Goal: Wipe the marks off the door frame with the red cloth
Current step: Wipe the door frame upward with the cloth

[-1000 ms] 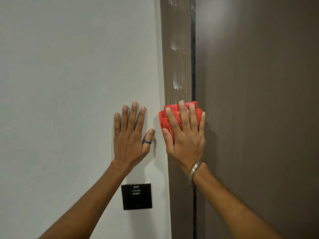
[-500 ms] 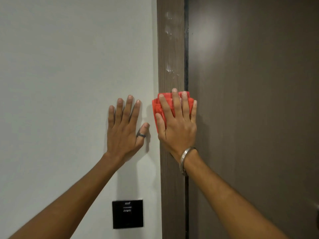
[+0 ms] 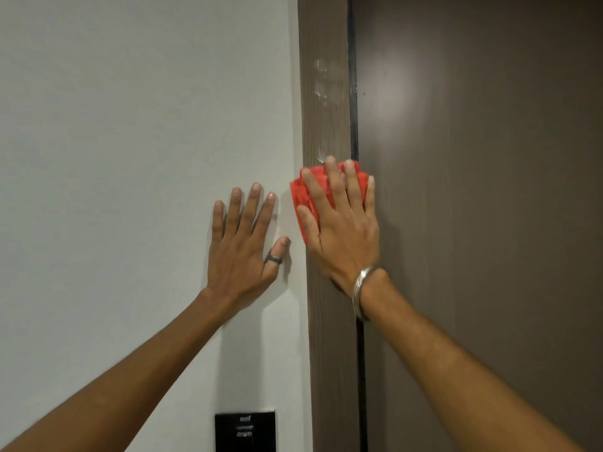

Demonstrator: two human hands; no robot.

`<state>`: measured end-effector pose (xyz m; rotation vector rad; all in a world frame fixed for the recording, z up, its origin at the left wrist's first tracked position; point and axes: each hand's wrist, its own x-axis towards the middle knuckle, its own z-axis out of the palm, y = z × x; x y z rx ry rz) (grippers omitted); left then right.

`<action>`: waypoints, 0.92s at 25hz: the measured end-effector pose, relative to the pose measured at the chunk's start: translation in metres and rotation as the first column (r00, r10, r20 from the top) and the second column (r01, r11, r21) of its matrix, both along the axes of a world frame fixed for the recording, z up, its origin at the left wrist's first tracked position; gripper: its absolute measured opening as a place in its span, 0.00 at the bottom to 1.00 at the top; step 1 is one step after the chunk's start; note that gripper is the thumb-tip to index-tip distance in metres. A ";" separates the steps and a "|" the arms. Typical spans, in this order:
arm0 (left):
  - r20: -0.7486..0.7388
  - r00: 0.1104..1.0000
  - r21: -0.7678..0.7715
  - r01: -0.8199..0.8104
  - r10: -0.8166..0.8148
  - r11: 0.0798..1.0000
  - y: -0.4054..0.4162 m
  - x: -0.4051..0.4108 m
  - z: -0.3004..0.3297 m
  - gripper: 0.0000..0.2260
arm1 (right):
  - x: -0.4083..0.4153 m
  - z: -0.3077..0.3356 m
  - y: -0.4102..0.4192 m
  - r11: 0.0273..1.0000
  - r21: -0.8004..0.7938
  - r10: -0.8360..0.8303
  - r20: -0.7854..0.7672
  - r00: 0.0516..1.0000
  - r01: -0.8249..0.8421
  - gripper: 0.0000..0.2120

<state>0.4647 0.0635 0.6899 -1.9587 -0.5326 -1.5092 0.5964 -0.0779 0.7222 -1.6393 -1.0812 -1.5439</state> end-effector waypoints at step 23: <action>0.077 0.994 -0.076 0.086 -0.080 0.993 0.004 0.000 0.201 0.34 | -0.007 0.150 0.007 0.996 0.080 0.038 -0.062 0.997 -0.033 0.29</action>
